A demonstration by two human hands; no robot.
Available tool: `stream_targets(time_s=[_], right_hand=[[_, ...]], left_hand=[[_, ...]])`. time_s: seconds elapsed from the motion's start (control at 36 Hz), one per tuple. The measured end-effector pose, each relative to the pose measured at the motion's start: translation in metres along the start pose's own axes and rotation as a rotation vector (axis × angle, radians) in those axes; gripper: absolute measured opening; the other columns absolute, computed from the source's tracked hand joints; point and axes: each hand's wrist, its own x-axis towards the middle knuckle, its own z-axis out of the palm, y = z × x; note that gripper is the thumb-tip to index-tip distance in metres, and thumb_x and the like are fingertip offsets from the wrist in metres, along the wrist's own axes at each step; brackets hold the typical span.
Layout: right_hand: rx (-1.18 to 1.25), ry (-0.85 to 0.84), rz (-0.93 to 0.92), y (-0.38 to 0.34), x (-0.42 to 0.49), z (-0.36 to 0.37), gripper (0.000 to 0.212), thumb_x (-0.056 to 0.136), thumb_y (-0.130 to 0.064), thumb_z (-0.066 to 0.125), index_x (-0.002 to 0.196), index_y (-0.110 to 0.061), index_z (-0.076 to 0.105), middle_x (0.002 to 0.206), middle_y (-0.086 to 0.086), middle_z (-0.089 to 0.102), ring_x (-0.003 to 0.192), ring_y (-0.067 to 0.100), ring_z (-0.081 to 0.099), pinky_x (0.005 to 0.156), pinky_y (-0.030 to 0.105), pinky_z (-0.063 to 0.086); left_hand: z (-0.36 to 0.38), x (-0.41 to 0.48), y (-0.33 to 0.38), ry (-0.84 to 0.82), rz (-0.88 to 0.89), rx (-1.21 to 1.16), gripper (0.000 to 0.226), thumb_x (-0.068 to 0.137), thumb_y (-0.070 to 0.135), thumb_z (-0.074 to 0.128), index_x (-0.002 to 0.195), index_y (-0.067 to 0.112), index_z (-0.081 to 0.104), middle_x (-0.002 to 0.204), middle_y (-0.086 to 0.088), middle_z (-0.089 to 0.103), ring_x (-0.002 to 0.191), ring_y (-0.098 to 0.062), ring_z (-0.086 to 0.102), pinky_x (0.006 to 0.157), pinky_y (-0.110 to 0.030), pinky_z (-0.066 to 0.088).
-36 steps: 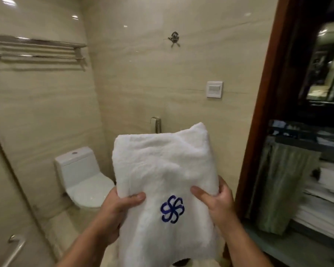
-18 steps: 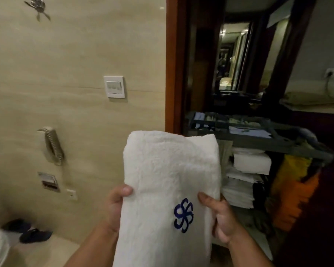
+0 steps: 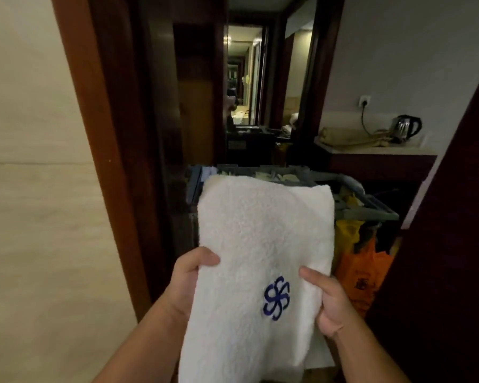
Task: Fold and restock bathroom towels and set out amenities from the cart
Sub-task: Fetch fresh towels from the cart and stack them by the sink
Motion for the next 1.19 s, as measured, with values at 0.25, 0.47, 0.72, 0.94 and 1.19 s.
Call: stream_targets(time_s=[0.25,0.47,0.72,0.94,1.19], right_hand=[[-0.011,0.207,-0.14,-0.037,0.137,-0.065,0.076,0.062,-0.015,0.089,0.133,-0.012,0.064,0.116,0.017,0.075,0.106,0.039,0.072,0.091,0.056,0.057],[-0.107,0.032,-0.155,-0.101,0.26,-0.105,0.07,0.068,-0.011,0.086,0.134,-0.015,0.062,0.119,0.01,0.075,0.109,0.03,0.072,0.096,0.048,0.055],[-0.259,-0.123,-0.123,-0.117,0.385,-0.095,0.099,0.05,-0.04,0.101,0.139,-0.03,0.059,0.125,0.0,0.073,0.114,0.028,0.07,0.098,0.055,0.055],[-0.397,-0.228,-0.165,-0.094,0.516,-0.042,0.103,0.054,-0.039,0.098,0.144,-0.039,0.049,0.128,-0.008,0.069,0.115,0.021,0.067,0.094,0.047,0.059],[-0.428,-0.247,-0.27,-0.065,0.648,0.025,0.086,0.078,-0.015,0.089,0.135,-0.058,0.042,0.13,-0.013,0.062,0.115,0.009,0.063,0.088,0.034,0.06]], left_hand=[[0.027,0.158,0.001,0.437,0.397,0.355,0.039,0.068,0.003,0.06,0.103,0.016,0.07,0.092,-0.008,0.076,0.087,-0.03,0.07,0.075,-0.04,0.056],[0.023,0.28,0.0,0.634,0.383,0.777,0.053,0.09,0.05,0.071,0.135,0.044,0.045,0.115,0.019,0.062,0.105,-0.007,0.064,0.076,-0.026,0.057],[-0.021,0.372,0.036,0.957,0.397,1.028,0.072,0.087,0.057,0.073,0.146,0.044,0.034,0.118,0.02,0.05,0.105,-0.01,0.055,0.073,-0.027,0.049],[-0.108,0.442,0.08,1.091,0.49,1.095,0.056,0.089,0.052,0.072,0.135,0.048,0.04,0.103,0.032,0.048,0.093,0.001,0.052,0.07,-0.022,0.045],[-0.185,0.511,0.161,1.191,0.52,1.212,0.055,0.09,0.048,0.073,0.139,0.041,0.05,0.112,0.018,0.06,0.104,-0.013,0.062,0.081,-0.04,0.055]])
